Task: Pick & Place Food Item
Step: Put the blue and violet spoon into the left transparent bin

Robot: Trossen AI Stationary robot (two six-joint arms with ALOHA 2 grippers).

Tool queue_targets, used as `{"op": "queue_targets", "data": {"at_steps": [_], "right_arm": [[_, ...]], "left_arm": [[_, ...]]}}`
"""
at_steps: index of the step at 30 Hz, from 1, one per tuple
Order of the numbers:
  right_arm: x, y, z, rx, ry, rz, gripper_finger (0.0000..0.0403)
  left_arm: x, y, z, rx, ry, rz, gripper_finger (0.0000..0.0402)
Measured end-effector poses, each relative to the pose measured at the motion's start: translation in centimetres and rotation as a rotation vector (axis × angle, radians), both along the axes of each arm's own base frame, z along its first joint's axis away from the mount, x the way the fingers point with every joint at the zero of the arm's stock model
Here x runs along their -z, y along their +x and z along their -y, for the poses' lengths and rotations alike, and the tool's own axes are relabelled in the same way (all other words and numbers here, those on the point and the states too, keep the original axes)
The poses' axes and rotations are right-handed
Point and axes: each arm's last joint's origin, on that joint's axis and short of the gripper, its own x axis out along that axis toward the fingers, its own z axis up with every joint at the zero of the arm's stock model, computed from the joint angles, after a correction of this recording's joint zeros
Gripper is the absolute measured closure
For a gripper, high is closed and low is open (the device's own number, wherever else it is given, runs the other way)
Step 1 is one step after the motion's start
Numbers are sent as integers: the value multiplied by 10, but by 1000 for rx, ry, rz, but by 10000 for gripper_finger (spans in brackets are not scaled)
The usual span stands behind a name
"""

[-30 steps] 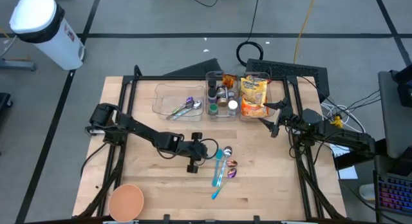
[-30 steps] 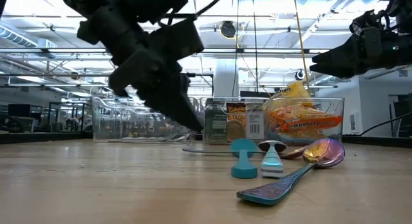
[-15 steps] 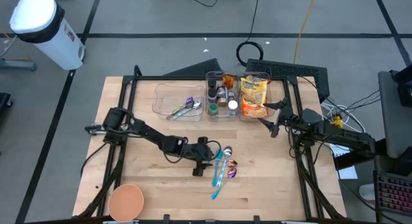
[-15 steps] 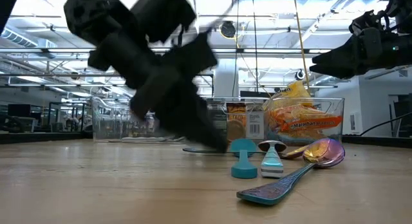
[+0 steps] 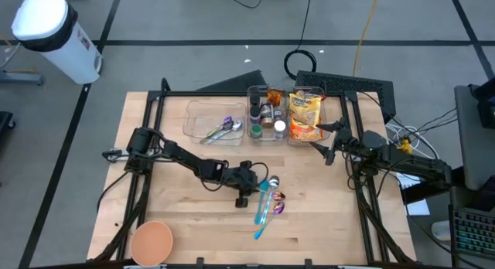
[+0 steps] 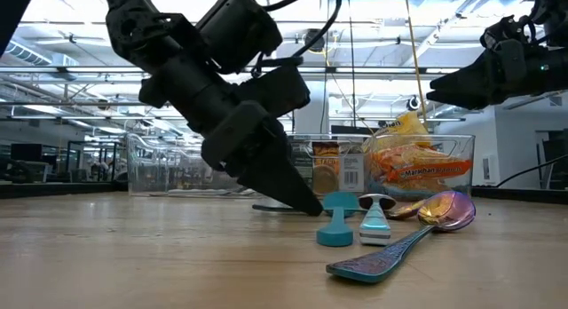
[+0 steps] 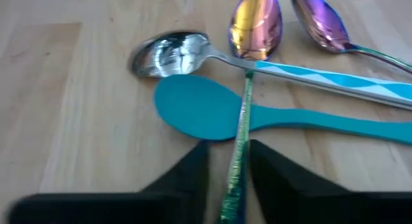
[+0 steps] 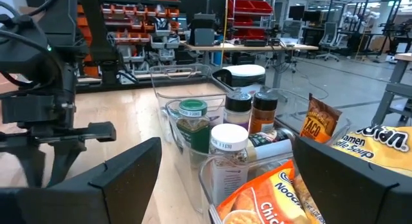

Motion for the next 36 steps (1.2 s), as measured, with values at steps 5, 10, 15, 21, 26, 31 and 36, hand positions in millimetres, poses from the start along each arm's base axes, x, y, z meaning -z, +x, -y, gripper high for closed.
{"op": "queue_targets", "data": {"at_steps": [5, 10, 15, 21, 26, 31, 36], "right_arm": [[0, 0, 0, 0, 0, 0, 55], [0, 0, 0, 0, 0, 0, 55], [0, 0, 0, 0, 0, 0, 55], [0, 0, 0, 0, 0, 1, 55], [0, 0, 0, 0, 0, 1, 55], [0, 0, 0, 0, 0, 1, 55], [0, 0, 0, 0, 0, 1, 55]], "left_arm": [[1, 0, -6, -27, -27, -17, 384], [2, -1, -6, -23, -14, -29, 388], [0, -1, -2, -9, -2, -15, 397], [-18, -6, 5, -10, 48, 5, 400], [-38, -15, 3, -54, 131, -4, 401], [-54, -24, -1, -114, 201, -24, 401], [-71, -31, 2, -124, 213, -4, 401]]}}
